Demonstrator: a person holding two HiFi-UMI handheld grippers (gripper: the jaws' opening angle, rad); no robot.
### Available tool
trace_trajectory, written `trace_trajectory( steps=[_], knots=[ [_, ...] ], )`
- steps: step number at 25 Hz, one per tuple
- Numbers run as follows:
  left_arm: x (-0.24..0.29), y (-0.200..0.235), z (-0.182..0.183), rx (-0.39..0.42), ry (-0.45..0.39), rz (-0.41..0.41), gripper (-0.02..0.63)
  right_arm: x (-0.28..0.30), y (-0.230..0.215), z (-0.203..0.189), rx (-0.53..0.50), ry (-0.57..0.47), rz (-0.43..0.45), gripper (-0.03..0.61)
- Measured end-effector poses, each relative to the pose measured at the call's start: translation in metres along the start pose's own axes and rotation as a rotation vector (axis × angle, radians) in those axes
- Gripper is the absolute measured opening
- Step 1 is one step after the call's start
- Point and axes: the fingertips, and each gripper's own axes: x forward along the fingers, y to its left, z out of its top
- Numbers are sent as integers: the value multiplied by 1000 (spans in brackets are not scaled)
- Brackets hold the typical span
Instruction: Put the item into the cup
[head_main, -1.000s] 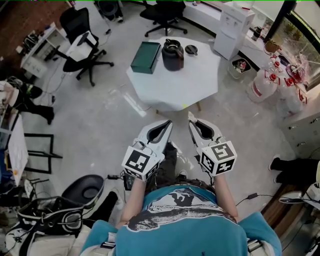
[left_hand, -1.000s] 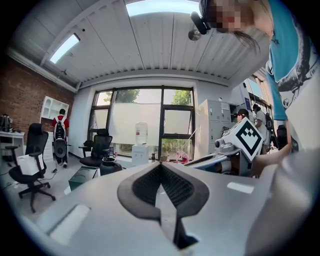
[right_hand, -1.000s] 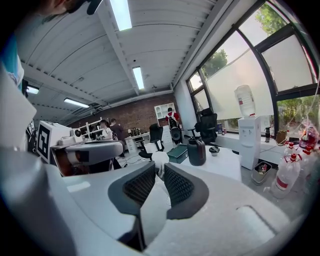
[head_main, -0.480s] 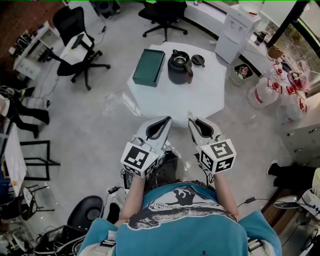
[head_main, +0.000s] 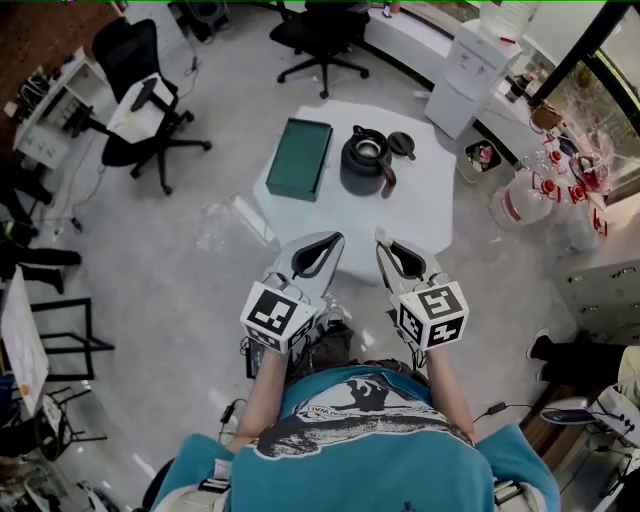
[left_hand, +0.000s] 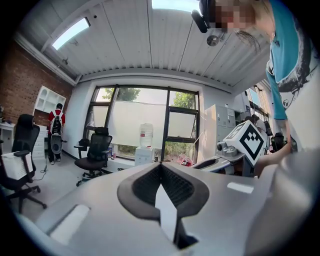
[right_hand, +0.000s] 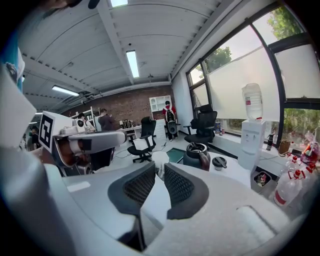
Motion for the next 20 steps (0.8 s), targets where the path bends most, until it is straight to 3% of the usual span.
trace_trajectory(
  steps=[7,20],
  knots=[
    [0,32,-1,-7,5,-32,0,28,4,5,1,13,-36,61],
    [14,30,-11,-29,24,-87,0,43,-3,3,12,45,-42,61]
  ],
)
